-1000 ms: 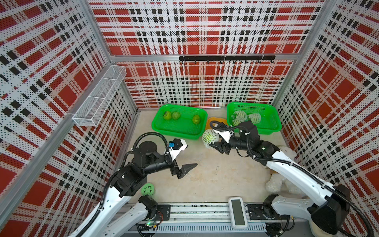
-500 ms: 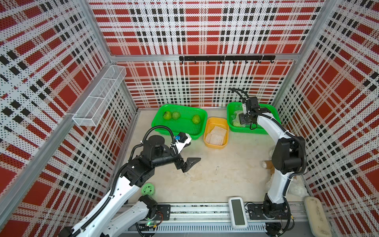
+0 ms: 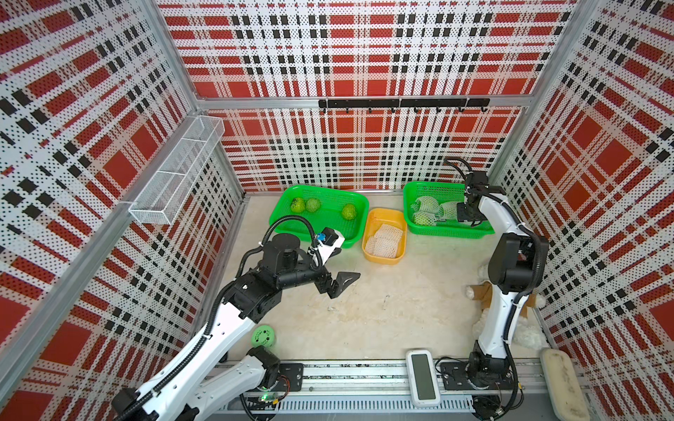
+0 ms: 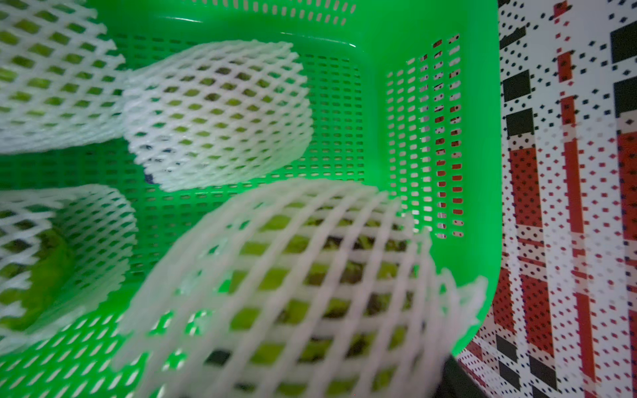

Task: Sleeve custard apples in foam nets
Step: Place the custard apple in the basket.

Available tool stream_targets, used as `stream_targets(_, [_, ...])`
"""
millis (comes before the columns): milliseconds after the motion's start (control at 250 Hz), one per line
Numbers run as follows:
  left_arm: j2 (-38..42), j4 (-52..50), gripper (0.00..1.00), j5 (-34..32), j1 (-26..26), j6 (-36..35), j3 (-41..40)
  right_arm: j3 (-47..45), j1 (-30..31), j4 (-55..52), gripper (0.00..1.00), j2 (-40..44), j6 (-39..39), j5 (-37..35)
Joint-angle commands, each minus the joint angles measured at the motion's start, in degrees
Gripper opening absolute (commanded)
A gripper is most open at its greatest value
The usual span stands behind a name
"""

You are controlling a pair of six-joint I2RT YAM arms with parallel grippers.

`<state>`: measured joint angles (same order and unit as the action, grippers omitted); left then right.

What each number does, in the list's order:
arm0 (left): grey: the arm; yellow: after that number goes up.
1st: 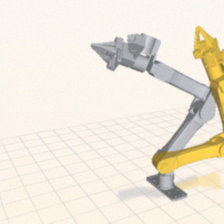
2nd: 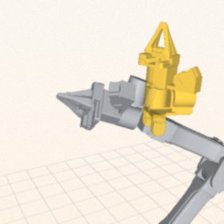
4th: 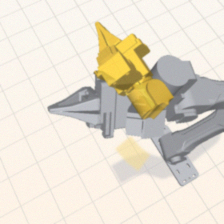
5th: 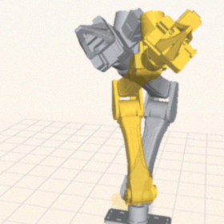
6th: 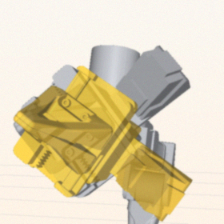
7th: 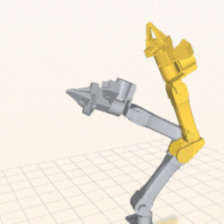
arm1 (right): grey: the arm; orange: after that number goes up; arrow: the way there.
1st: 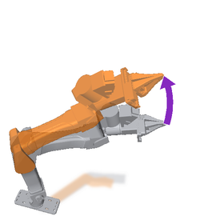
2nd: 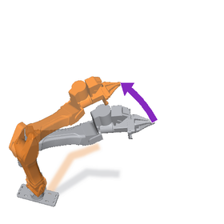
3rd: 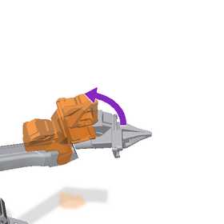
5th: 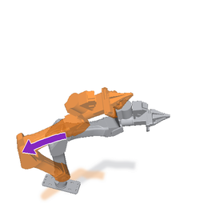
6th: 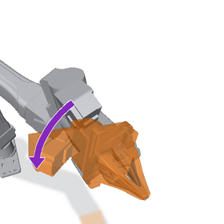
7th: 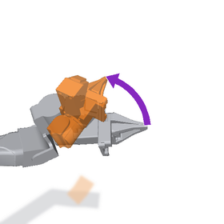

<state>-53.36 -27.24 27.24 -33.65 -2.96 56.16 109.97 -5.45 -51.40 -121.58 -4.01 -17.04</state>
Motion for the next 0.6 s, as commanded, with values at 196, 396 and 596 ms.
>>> stream_targets(196, [-3.3, 4.8, 1.00, -1.7, -0.5, 1.6, 2.3, 14.9, -1.7, -8.3, 0.37, -11.6, -3.7, 0.6])
stream_targets(396, [-7.7, 5.9, 0.99, -3.4, -0.8, 1.2, 4.3, 16.8, -1.8, -10.5, 0.42, -15.1, -5.5, -0.1])
stream_targets(596, [-16.0, 5.8, 0.99, -12.2, -0.1, 2.7, 9.1, 20.8, -1.8, -12.7, 0.67, -17.7, -5.9, 0.7])
